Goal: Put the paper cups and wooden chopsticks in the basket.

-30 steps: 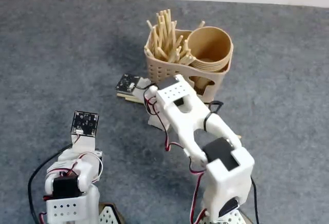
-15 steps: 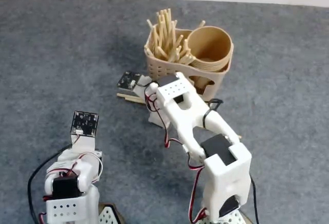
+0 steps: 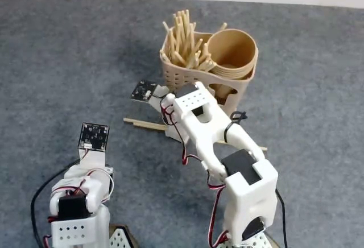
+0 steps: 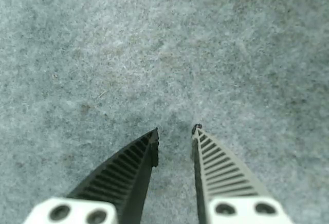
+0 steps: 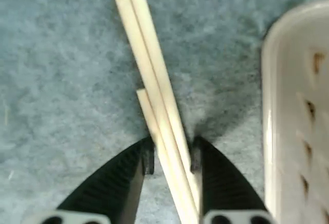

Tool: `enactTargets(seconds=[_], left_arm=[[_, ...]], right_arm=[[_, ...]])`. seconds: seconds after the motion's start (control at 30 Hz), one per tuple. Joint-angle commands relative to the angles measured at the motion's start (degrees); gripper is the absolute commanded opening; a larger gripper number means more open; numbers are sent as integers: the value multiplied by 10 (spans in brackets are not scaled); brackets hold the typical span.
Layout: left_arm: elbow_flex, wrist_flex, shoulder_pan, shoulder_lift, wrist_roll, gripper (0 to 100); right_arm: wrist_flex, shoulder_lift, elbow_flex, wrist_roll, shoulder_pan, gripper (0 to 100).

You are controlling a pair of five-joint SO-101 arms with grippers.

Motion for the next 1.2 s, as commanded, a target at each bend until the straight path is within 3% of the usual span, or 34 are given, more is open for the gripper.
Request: enactTargets(seconds=[0.0,0.2,0.63,1.17], left_arm=[[12,3,-3,0,4,120],[12,3,-3,0,4,120],[12,3,-3,0,4,120],[12,3,-3,0,4,120]], right_arm=[[12,-1,17,5,-22,25],[21,-37,28,0,-19,5],[6,-342,182,-85,-22,5],[-3,-639,201,-264,-20,5]])
